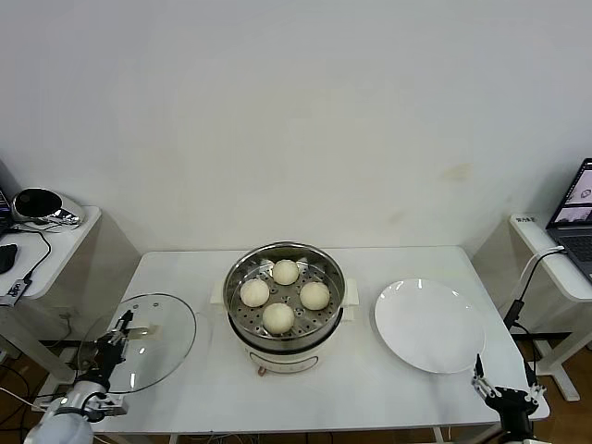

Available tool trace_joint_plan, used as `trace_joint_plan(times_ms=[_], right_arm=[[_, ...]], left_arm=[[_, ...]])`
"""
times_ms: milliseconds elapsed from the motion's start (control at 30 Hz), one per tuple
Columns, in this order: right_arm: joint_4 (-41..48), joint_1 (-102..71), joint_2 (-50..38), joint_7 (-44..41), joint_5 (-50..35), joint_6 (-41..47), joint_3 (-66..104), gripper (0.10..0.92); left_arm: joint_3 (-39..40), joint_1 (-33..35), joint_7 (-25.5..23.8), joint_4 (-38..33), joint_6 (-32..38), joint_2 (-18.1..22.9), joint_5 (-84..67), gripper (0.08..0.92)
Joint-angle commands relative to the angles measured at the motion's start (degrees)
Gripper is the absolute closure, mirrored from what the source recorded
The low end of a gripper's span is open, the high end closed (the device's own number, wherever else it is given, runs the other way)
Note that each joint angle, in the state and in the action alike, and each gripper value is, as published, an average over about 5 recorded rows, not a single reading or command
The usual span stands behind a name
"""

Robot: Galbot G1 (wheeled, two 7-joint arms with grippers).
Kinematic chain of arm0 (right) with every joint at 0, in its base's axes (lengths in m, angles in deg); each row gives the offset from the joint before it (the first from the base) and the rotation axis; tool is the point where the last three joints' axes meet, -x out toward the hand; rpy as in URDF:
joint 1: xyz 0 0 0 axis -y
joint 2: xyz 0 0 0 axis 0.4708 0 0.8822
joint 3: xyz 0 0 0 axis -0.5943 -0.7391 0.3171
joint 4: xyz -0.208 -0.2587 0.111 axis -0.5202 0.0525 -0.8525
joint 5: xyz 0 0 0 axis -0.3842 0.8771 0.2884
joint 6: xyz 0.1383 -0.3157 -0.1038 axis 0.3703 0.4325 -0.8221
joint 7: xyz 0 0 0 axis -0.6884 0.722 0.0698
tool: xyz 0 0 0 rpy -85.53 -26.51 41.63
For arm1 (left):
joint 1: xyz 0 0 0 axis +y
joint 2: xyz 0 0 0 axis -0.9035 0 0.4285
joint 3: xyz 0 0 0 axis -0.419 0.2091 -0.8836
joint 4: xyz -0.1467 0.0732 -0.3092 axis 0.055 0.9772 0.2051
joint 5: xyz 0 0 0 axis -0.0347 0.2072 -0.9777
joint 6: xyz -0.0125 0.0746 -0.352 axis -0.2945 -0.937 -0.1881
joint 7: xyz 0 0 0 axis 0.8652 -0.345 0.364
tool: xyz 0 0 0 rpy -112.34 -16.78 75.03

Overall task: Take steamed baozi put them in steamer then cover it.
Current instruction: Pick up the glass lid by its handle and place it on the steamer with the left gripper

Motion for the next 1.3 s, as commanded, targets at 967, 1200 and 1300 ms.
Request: trace_joint_plan(times_ms=[967, 1200, 1300], right_arm=[[-1.18, -0.15, 1.07, -0.46, 10.36, -3.14, -4.75, 0.203], [-1.25, 0.13, 1.26, -0.52, 10.42, -2.85, -5.02, 0.203], [-1.12, 0.36, 1.16, -0.51, 10.44, -2.68, -5.02, 0.203]], left_arm=[[44.45, -30.30, -21.69, -28.18, -43.45, -5.16, -4.78, 0.855], [49.87, -33.52, -26.75, -25.07, -46.71, 2.54, 3.23, 0.855], [50.86, -33.75, -28.81, -24.33, -47.86, 4.78, 6.67, 0.855]])
